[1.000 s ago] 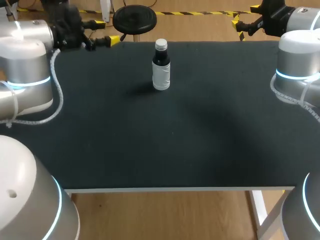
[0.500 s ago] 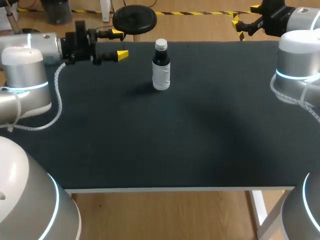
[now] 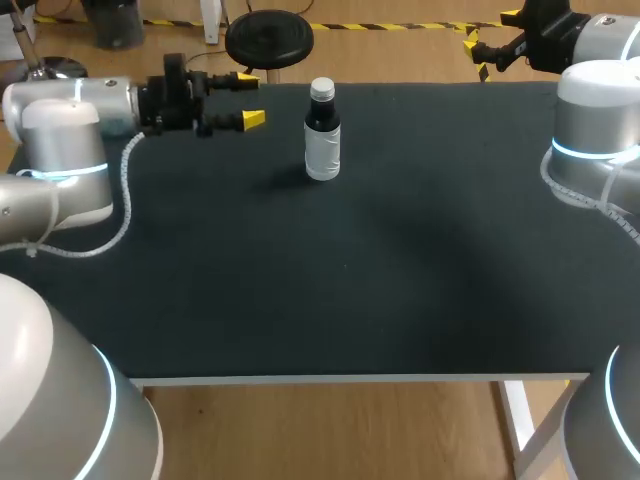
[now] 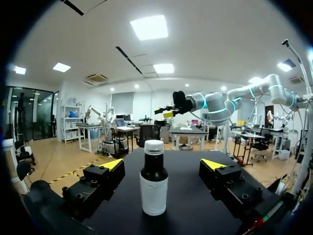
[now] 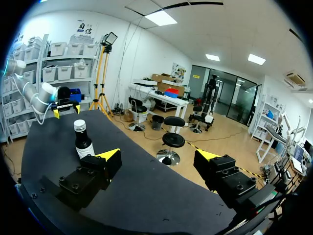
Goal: Unscrew the bottle cap
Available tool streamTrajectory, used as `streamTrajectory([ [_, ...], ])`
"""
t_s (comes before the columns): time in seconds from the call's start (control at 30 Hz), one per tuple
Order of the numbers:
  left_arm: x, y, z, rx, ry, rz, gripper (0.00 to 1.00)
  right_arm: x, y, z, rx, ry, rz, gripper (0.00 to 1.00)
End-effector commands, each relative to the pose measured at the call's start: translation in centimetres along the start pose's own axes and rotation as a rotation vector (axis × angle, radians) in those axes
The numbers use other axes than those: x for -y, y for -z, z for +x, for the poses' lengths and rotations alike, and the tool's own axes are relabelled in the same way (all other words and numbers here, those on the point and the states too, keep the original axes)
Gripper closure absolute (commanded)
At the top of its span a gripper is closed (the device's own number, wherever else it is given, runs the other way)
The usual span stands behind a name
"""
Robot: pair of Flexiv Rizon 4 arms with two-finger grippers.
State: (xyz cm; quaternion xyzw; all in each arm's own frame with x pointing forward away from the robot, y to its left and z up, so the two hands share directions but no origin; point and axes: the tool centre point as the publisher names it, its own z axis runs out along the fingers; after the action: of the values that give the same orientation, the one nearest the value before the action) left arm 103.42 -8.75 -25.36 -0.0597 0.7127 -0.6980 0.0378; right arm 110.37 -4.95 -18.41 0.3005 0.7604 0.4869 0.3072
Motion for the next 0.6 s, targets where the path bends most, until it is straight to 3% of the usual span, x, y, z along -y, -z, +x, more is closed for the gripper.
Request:
streamTrajectory([
  [0.03,-1.1,-1.4,-1.4,-0.076,0.010,0.010,0.00,0.1,0.0,0.0,-0.001,0.000,-0.002,0.00],
  [0.37,-2.8,-3.9,-2.2,-0.131,0.039,0.007,0.00,0.1,0.0,0.0,-0.001,0.000,-0.002,0.00],
  [0.6,-3.1,-5.6,-2.7,-0.184,0.031,0.005,0.00,0.1,0.0,0.0,-0.001,0.000,-0.002,0.00],
])
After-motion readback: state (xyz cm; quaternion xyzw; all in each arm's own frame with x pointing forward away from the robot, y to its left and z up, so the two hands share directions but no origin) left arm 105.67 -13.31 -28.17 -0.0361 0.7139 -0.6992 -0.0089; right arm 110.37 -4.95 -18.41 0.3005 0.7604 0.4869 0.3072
